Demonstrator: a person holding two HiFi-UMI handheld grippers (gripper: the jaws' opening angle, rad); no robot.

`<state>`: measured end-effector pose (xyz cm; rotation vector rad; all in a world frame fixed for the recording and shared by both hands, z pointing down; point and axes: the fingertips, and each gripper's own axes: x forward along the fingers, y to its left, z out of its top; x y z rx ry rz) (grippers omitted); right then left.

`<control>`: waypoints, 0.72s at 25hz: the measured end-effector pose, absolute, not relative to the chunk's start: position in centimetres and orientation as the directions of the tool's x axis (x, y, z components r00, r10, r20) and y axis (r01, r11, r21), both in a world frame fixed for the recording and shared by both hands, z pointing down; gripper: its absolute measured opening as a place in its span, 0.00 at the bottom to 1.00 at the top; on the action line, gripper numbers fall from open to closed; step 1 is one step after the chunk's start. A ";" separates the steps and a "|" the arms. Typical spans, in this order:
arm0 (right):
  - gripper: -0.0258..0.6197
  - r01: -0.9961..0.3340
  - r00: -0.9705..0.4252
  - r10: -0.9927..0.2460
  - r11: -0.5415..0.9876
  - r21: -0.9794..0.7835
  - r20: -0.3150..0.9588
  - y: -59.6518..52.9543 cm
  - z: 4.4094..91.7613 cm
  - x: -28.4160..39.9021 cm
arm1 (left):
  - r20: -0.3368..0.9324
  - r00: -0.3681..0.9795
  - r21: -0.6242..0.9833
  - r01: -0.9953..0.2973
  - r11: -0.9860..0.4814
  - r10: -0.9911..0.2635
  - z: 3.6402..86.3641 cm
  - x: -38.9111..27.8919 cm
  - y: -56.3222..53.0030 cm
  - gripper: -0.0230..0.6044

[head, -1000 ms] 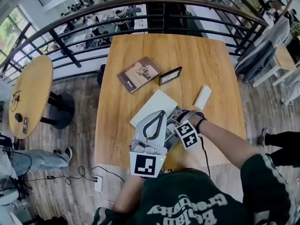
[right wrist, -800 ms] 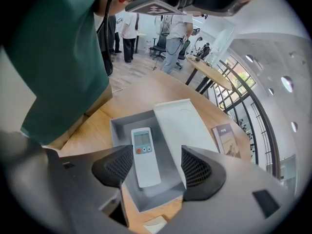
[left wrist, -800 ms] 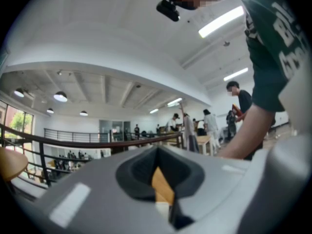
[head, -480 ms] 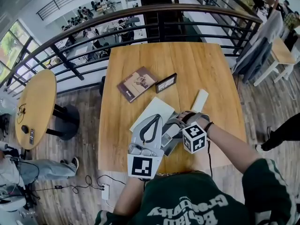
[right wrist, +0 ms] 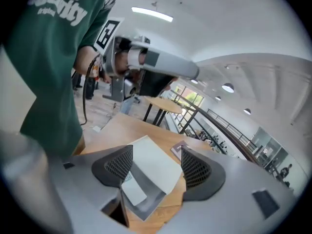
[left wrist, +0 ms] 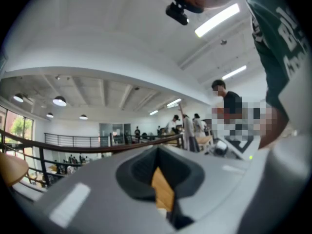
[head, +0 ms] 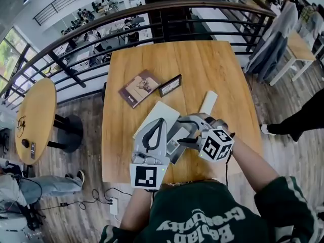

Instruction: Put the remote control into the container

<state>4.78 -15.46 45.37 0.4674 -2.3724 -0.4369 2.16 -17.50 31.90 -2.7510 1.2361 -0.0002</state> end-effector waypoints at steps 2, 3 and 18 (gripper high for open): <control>0.52 -0.313 -0.737 -0.484 0.863 0.397 0.471 -15.6 43.1 5.3 | -0.055 0.667 -0.118 -0.743 -0.658 -0.743 31.6 2.5 -17.4 0.04; 0.52 -0.361 -0.746 -0.507 0.853 0.378 0.431 -15.6 42.0 5.6 | -0.058 0.667 -0.121 -0.743 -0.658 -0.743 31.5 2.6 -17.4 0.04; 0.48 -0.771 -0.636 -0.765 0.635 0.046 -0.107 -13.9 31.8 10.6 | -0.064 0.676 -0.085 -0.736 -0.671 -0.734 31.9 3.3 -16.2 0.04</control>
